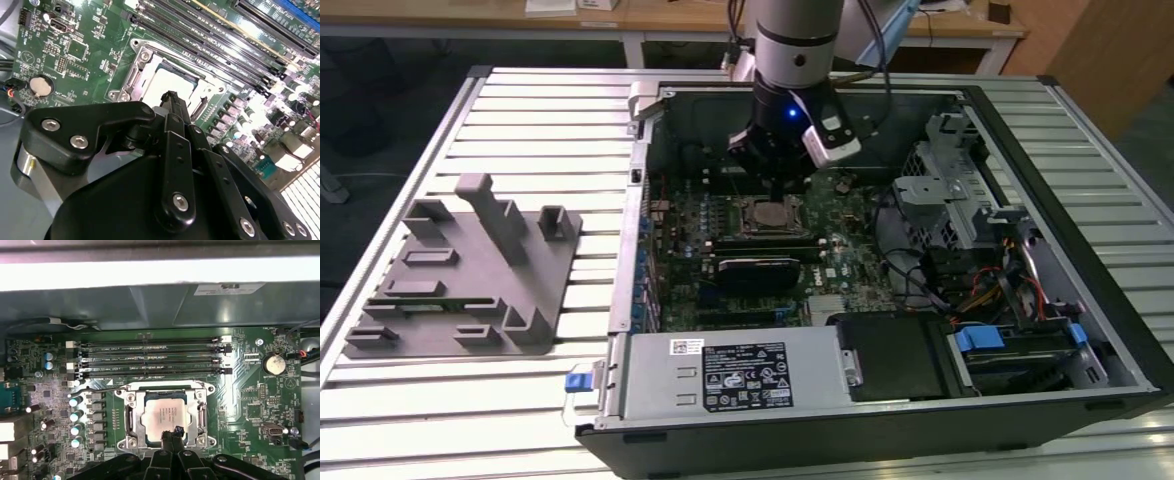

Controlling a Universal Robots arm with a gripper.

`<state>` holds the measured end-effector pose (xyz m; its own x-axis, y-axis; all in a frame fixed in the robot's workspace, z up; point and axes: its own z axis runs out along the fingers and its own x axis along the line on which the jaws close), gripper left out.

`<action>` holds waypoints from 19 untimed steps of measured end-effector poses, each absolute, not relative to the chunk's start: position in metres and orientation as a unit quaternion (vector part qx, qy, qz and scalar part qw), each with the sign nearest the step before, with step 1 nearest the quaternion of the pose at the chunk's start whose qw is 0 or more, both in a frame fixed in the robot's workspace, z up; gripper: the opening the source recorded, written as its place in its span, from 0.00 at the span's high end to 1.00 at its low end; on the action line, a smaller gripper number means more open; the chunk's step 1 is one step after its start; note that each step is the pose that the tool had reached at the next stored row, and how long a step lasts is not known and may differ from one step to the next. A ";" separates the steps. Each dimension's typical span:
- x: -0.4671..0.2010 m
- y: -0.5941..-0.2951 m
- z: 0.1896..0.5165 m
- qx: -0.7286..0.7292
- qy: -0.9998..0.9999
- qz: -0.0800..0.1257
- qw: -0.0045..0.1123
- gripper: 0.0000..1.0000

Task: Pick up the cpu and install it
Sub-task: 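Close the cpu cover, then install the first cpu locking lever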

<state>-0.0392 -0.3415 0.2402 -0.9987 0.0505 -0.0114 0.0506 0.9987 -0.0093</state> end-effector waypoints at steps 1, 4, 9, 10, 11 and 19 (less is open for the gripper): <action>-0.039 -0.342 0.242 0.025 1.000 -0.005 0.006 0.89; -0.039 -0.342 0.246 0.025 1.000 -0.005 0.006 0.89; -0.039 -0.342 0.247 0.025 1.000 -0.005 0.006 0.89; -0.039 -0.342 0.248 0.025 1.000 -0.005 0.006 0.89; -0.039 -0.342 0.248 0.025 1.000 -0.005 0.006 0.89; -0.043 -0.342 0.248 0.025 1.000 -0.005 0.006 0.89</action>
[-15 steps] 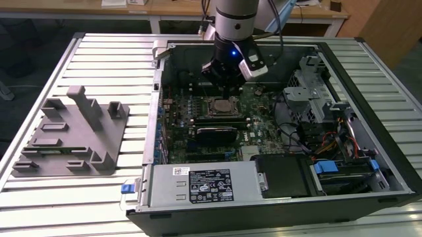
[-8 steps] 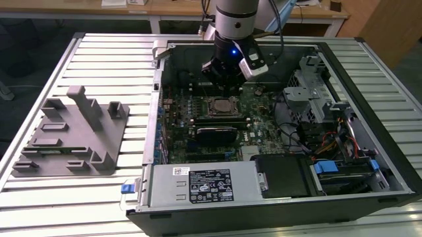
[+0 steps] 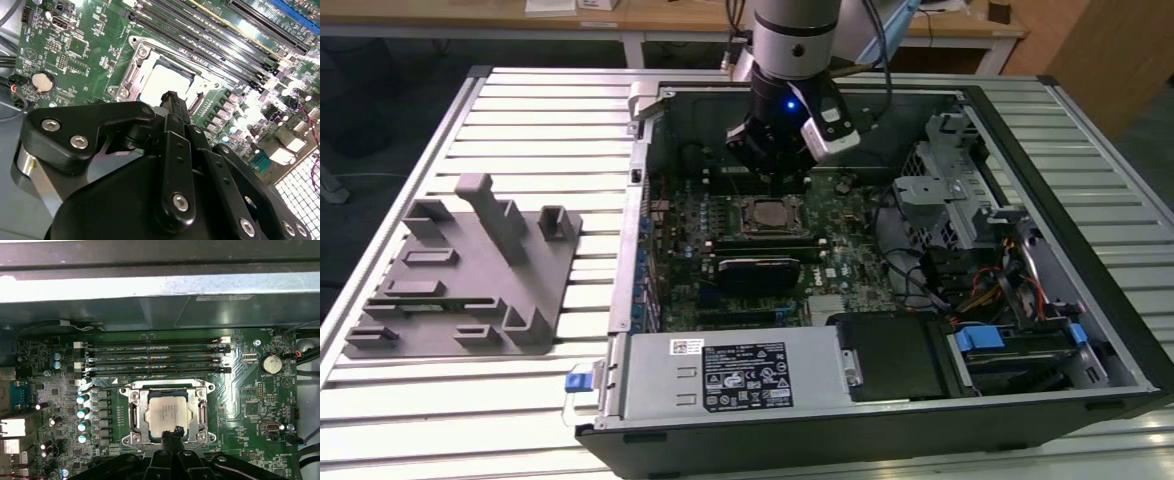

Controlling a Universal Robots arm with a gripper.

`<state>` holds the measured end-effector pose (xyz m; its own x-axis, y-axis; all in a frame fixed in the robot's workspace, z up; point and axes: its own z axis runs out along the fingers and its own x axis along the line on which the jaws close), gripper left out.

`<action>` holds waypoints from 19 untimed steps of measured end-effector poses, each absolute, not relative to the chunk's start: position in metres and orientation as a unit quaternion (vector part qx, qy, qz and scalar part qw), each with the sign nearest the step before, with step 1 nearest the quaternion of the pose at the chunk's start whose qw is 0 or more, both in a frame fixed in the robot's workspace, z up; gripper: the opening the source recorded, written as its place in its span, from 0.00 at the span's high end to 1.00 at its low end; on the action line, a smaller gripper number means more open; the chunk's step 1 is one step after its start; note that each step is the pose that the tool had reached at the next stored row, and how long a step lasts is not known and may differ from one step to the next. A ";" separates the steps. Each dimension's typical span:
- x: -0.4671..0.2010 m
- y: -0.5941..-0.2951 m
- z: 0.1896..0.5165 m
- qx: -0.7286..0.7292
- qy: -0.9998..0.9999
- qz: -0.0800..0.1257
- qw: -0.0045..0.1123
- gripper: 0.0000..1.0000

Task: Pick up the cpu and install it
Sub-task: 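Install the first cpu locking lever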

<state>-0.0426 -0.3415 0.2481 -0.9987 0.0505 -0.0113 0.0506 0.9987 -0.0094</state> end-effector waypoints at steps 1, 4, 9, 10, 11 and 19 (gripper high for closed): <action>-0.043 -0.342 0.248 0.025 1.000 -0.005 0.006 0.89; -0.047 -0.342 0.248 0.025 1.000 -0.005 0.006 0.89; -0.058 -0.342 0.248 0.025 1.000 -0.005 0.006 0.89; -0.060 -0.342 0.248 0.025 1.000 -0.005 0.006 0.89; -0.062 -0.342 0.248 0.025 1.000 -0.005 0.006 0.89; -0.082 -0.342 0.248 0.025 1.000 -0.005 0.006 0.89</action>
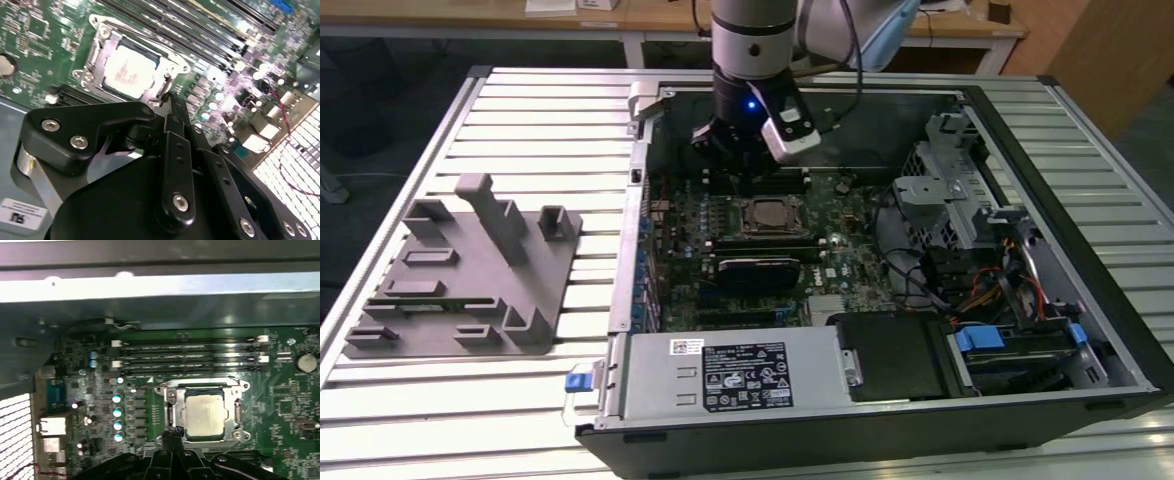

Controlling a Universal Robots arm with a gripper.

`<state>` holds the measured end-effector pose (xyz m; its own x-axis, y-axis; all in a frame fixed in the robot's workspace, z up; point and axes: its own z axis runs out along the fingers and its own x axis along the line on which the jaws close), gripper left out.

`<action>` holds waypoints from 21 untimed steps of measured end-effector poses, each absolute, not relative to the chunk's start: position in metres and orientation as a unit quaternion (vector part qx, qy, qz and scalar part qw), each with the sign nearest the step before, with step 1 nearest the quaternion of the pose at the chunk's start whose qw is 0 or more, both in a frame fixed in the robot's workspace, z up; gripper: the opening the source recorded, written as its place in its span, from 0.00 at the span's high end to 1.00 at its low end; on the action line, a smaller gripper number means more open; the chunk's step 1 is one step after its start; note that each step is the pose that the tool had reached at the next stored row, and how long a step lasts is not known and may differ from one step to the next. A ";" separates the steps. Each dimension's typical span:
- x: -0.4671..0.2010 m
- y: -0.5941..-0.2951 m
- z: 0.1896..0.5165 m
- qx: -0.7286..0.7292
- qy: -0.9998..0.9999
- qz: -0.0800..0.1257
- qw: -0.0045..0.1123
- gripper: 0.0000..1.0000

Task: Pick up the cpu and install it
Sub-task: 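Install the first cpu locking lever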

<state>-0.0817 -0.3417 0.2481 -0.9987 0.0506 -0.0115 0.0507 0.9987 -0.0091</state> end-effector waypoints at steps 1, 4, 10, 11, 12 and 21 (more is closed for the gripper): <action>-0.084 -0.342 0.248 0.025 1.000 -0.005 0.006 0.89; -0.090 -0.342 0.248 0.025 1.000 -0.005 0.006 0.89; -0.102 -0.342 0.248 0.025 1.000 -0.005 0.006 0.89; -0.104 -0.342 0.248 0.025 1.000 -0.005 0.006 0.89; -0.106 -0.342 0.248 0.025 1.000 -0.005 0.006 0.89; -0.114 -0.342 0.248 0.025 0.999 0.035 0.005 0.89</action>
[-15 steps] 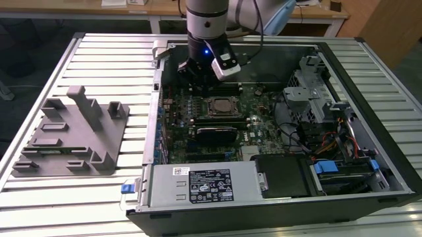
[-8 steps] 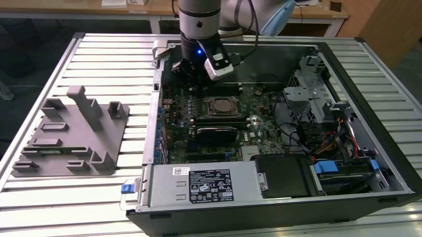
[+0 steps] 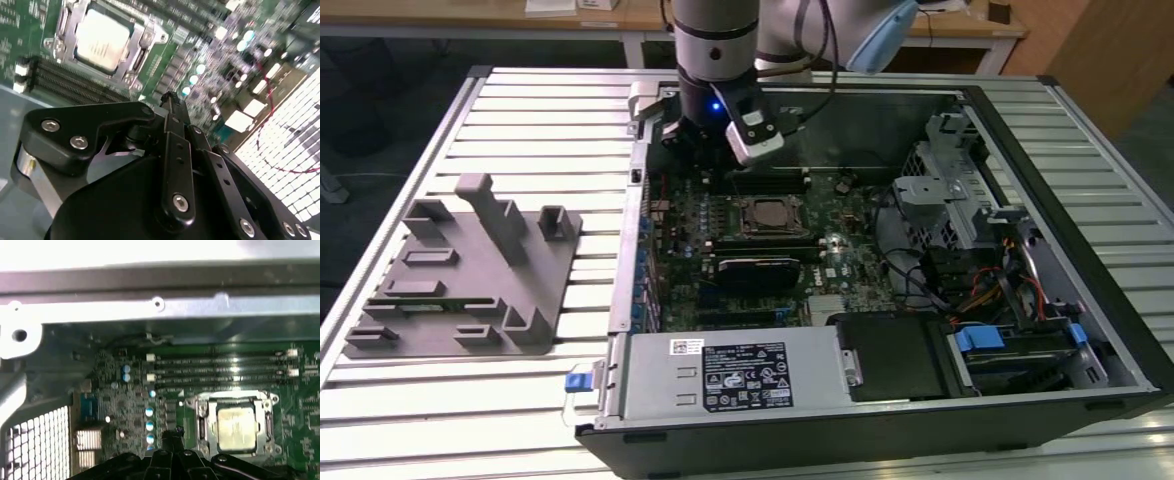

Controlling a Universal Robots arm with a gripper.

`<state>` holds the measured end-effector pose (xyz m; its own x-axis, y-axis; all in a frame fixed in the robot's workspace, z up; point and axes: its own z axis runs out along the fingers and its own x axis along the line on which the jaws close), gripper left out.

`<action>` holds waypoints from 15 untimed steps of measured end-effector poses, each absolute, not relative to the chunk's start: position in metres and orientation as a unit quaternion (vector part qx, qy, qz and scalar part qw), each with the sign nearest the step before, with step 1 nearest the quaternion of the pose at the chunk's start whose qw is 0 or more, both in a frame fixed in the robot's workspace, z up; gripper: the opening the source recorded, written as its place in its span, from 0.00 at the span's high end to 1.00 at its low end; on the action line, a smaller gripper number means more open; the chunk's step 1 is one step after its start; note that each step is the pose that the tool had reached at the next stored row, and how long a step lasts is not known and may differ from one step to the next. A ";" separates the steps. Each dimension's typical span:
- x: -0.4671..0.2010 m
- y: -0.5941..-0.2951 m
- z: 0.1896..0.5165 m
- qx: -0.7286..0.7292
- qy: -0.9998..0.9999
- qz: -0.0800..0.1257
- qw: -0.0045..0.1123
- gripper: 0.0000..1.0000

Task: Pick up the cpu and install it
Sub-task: 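Install the first cpu locking lever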

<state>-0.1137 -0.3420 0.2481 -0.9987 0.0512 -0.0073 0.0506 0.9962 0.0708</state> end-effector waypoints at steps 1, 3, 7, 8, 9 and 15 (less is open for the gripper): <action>-0.114 -0.342 0.248 0.025 0.999 0.043 0.004 0.89; -0.115 -0.342 0.248 0.026 0.998 0.057 0.004 0.89; -0.116 -0.342 0.248 0.026 0.997 0.079 0.003 0.89; -0.116 -0.342 0.248 0.026 0.996 0.082 0.003 0.89; -0.116 -0.342 0.248 0.026 0.996 0.084 0.003 0.89; -0.116 -0.342 0.248 0.026 0.995 0.101 0.003 0.89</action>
<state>-0.1165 -0.3425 0.2481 -0.9987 0.0518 -0.0006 0.0506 0.9783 0.2011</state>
